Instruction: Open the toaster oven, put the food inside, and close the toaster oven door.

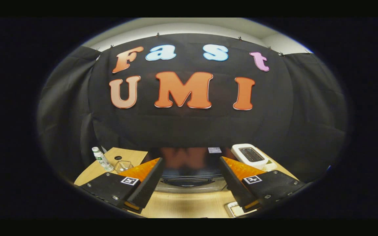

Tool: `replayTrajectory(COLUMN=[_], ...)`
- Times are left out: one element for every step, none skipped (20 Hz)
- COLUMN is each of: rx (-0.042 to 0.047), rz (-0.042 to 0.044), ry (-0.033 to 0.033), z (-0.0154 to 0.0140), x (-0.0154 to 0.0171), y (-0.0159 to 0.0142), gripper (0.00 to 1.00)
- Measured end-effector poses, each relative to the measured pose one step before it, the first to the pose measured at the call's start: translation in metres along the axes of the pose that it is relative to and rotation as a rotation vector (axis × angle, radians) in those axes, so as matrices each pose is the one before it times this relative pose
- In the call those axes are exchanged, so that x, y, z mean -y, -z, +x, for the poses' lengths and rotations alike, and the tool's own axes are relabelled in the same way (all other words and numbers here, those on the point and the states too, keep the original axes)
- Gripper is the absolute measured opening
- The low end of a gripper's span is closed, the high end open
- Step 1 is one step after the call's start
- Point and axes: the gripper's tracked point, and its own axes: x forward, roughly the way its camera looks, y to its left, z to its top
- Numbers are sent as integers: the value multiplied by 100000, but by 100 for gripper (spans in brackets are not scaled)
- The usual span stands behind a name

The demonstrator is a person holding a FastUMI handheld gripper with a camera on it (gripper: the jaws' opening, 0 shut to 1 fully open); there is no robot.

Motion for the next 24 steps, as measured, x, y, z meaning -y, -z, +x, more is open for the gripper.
replayTrajectory(rx=[-2162, -1561, -2235, -2115, -2088, -1955, -1862, -1446, -1293, -1125, -1022, -1728, 1538, -1385, -611, 391, -1185, -83, -543, 286, -442, -153, -97, -255], rz=[-5, -165, -389, -43, 298, 649, 376, -180, -470, -574, -574, -377, 1613, 663, 986, -111, 310, 729, -2893, -1568, 124, 482, 491, 85], ry=[52, -101, 219, 554, 249, 121, -150, -201, 136, -164, -29, -319, 45, -509, -373, -294, -812, -277, -281, 472, 411, 59, 73, 0], z=[977, 902, 851, 770, 630, 596, 501, 381, 348, 189, 50, -13, 139, 86, -391, 53, -107, -260, 119, -71, -629, -463, -772, -512], x=[-284, -308, -219, -87, -19, -80, -145, -201, -24, -129, -35, -89, -62, 28, 100, -34, -12, -96, -42, 214, -167, 12, 227, 31], y=[965, 878, 959, 913, 806, 764, 676, 483, 498, 311, 412, 490, -294, 329, -95, -125, 412, -48, 422, -52, 213, 147, 391, 546], gripper=[100, 100, 100, 100, 100, 100, 100, 100, 100, 100, 100, 100, 100, 100, 99, 100, 99, 100, 99, 98, 99, 98, 98, 98])
